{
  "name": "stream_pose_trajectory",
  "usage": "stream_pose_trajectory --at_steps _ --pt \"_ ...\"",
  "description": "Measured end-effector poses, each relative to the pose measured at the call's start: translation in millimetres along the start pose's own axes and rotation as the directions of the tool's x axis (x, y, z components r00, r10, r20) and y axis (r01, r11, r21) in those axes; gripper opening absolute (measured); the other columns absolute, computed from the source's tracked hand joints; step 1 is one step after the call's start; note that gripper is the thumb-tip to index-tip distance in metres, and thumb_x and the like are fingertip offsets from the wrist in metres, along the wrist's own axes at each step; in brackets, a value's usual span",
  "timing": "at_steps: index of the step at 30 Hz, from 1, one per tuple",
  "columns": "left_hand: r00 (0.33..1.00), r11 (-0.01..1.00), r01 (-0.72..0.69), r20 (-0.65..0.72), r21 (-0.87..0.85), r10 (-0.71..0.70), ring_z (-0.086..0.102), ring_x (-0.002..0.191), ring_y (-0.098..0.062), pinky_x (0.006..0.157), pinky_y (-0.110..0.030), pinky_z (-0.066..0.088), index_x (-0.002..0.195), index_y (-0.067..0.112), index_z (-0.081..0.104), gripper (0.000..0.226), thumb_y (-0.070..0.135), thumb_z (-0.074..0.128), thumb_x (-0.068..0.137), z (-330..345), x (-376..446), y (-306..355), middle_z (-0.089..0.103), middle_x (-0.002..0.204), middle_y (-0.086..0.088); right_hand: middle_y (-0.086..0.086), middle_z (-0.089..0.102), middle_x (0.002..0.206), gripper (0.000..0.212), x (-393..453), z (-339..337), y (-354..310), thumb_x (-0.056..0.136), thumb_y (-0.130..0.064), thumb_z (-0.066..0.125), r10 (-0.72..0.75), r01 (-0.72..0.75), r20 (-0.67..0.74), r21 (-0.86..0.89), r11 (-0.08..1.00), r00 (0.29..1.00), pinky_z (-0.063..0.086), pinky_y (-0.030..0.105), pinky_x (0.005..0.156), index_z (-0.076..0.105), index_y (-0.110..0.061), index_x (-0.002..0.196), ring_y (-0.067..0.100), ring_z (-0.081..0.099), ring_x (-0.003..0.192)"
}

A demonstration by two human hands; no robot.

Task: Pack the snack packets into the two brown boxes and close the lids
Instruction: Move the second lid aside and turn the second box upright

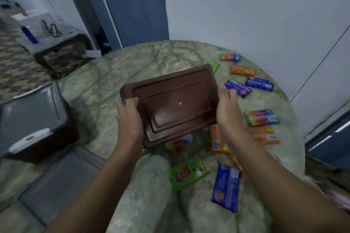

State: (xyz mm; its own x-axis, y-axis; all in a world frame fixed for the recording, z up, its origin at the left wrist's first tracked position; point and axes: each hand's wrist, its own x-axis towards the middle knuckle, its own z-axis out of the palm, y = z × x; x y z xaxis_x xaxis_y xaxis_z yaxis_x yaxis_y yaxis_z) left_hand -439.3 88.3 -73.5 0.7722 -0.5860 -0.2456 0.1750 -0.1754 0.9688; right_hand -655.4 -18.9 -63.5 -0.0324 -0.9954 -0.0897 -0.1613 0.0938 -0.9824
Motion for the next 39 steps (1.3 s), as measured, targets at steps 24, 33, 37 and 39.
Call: stream_pose_trajectory --at_steps 24,33,37,39 --pt "0.916 0.911 0.341 0.301 -0.232 -0.267 0.061 0.069 -0.022 0.066 -0.034 0.046 0.076 0.018 0.072 0.036 0.051 0.064 0.087 -225 -99 -9 0.063 0.080 -0.011 0.011 0.073 0.090 0.069 -218 -5 72 0.088 -0.078 0.048 0.261 -0.303 0.155 0.514 0.802 0.953 0.049 0.040 0.075 0.073 -0.015 0.104 0.028 0.067 0.084" --pt "0.919 0.990 0.126 0.368 0.059 -0.139 0.064 0.082 -0.027 0.062 -0.043 0.054 0.127 0.029 0.055 0.043 0.000 0.051 0.095 -233 -125 -35 0.064 0.113 -0.011 0.010 0.078 0.104 0.036 -221 -58 64 0.094 -0.048 0.064 0.332 -0.411 0.313 0.234 0.881 0.890 0.060 0.040 0.077 0.074 -0.019 0.112 0.024 0.076 0.083" --pt "0.870 0.962 0.152 0.431 0.229 -0.240 0.069 0.086 -0.037 0.059 -0.045 0.056 0.129 0.034 0.051 0.039 0.011 0.053 0.097 -231 -131 -48 0.062 0.116 -0.013 0.005 0.075 0.118 0.032 -212 -73 64 0.095 -0.045 0.064 0.363 -0.369 0.305 -0.038 0.929 0.881 0.047 0.055 0.108 0.074 -0.021 0.114 0.024 0.070 0.111" --pt "0.903 0.951 0.080 0.382 0.299 -0.197 0.067 0.088 -0.027 0.061 -0.041 0.053 0.120 0.025 0.052 0.016 0.025 0.048 0.104 -220 -133 -48 0.062 0.108 -0.009 -0.001 0.072 0.118 0.033 -213 -73 58 0.103 -0.044 0.052 0.379 -0.364 0.256 -0.108 0.925 0.889 0.043 0.045 0.109 0.072 -0.019 0.110 0.021 0.065 0.114"
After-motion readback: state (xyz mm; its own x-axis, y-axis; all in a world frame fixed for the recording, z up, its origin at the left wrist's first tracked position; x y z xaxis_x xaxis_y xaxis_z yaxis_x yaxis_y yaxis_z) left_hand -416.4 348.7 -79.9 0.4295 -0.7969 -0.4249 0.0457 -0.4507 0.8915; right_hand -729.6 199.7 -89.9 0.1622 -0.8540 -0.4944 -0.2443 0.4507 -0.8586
